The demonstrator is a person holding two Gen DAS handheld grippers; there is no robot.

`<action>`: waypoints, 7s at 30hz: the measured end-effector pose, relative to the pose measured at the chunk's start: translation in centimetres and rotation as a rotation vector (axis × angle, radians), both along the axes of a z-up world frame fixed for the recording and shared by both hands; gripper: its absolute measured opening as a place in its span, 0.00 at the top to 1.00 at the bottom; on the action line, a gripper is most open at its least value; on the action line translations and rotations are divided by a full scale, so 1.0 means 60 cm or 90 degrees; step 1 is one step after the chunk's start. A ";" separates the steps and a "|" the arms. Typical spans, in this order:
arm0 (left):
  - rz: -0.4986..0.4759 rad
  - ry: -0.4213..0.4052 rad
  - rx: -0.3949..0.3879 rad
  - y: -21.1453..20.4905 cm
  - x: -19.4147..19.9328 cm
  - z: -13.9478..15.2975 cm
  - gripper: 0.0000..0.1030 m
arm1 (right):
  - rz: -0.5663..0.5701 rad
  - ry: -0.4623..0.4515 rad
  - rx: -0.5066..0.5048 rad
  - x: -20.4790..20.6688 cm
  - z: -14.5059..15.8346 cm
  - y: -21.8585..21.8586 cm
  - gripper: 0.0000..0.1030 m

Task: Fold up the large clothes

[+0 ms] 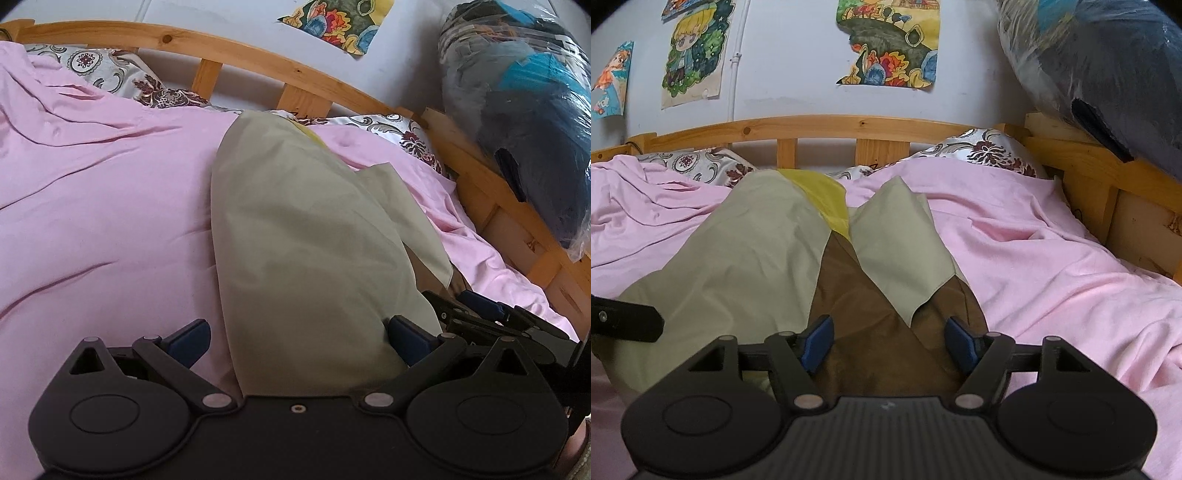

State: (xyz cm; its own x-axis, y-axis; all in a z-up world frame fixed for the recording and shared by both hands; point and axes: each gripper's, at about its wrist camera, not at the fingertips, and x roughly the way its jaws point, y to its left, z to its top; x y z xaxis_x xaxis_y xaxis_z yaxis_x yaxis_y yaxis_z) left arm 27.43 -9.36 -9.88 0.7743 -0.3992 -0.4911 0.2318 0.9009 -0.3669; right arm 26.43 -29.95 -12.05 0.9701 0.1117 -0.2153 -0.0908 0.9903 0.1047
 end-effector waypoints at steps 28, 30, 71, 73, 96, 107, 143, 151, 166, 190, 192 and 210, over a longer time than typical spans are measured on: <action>-0.010 0.001 -0.014 0.008 0.006 -0.004 0.01 | -0.021 -0.090 0.031 -0.018 0.049 -0.039 0.25; -0.014 0.000 -0.014 0.008 0.007 -0.004 0.01 | -0.033 -0.090 0.054 -0.015 0.063 -0.059 0.33; -0.145 0.059 -0.156 0.081 0.124 -0.002 0.01 | 0.168 0.138 0.154 0.258 0.104 -0.123 0.17; -0.156 0.083 -0.170 0.083 0.137 -0.009 0.00 | 0.186 0.162 0.185 0.267 0.088 -0.127 0.15; -0.162 0.115 -0.158 0.078 0.155 -0.024 0.00 | 0.155 0.046 0.101 0.226 0.023 -0.081 0.21; -0.167 0.121 -0.164 0.082 0.162 -0.030 0.00 | 0.166 0.021 -0.008 0.200 0.066 -0.050 0.48; -0.201 0.141 -0.139 0.073 0.193 -0.026 0.00 | 0.196 0.048 0.139 0.229 0.006 -0.097 0.40; -0.207 0.139 -0.146 0.071 0.197 -0.028 0.03 | 0.172 0.085 0.078 0.221 0.036 -0.068 0.76; -0.198 0.148 -0.126 0.105 0.186 0.043 0.34 | 0.198 0.105 0.123 0.148 0.171 -0.029 0.94; -0.059 0.128 -0.015 0.337 0.226 0.076 0.22 | 0.260 0.120 0.171 0.284 0.178 0.212 0.76; -0.053 0.118 0.012 0.330 0.221 0.081 0.20 | 0.248 0.124 0.180 0.284 0.171 0.205 0.66; 0.046 -0.013 0.113 0.250 0.078 0.141 0.02 | 0.201 0.003 0.110 0.107 0.215 0.171 0.02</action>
